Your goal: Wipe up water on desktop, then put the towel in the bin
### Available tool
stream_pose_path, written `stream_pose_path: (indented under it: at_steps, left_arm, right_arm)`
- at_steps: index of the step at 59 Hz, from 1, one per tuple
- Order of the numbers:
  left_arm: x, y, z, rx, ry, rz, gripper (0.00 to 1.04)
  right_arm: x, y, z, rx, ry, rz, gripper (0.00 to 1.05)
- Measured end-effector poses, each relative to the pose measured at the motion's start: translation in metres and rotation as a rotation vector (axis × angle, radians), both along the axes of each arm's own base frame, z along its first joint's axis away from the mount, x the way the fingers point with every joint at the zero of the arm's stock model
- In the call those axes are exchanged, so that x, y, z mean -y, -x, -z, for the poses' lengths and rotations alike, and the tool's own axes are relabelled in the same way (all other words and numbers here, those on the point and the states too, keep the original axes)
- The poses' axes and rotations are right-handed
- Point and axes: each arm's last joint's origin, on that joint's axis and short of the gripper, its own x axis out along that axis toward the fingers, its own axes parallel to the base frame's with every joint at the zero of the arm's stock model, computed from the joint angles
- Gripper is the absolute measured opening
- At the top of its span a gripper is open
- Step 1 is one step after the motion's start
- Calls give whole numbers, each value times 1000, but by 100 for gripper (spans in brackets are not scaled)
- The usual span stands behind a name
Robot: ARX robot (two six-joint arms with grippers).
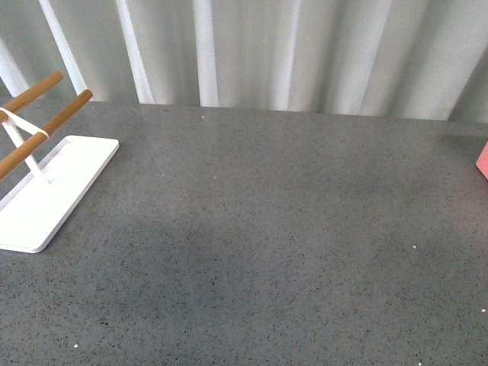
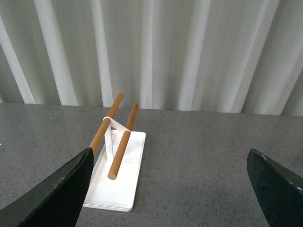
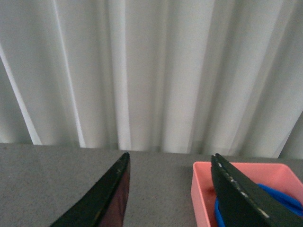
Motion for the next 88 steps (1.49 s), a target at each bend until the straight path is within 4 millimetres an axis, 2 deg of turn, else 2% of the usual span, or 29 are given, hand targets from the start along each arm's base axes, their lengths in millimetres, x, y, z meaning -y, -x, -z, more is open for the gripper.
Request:
stream_pose_path:
  at_steps: [13,15,23,40,66,71,88]
  left_arm:
    - [0,0,0,0,0,0,98]
    - [0,0,0,0,0,0,98]
    - [0,0,0,0,0,1,98]
    - [0,0,0,0,0,0,98]
    - [0,0,0,0,0,0,98]
    - [0,0,0,0,0,0,98]
    - [0,0,0,0,0,0,98]
  right_arm:
    - [-9,20,28,-8,-14,-8,6]
    - [-10,22,31,-8,-11,-10,3]
    - [-21,35,45,-7,-14,-12,3]
    - [-22,51,62,-8,-15,-11,3]
    - [-22,67,73,-4,-16,-11,3]
    - [-22,69,80,4,-16,-11,3]
    - [-22,75,79,8,-16,-11,3]
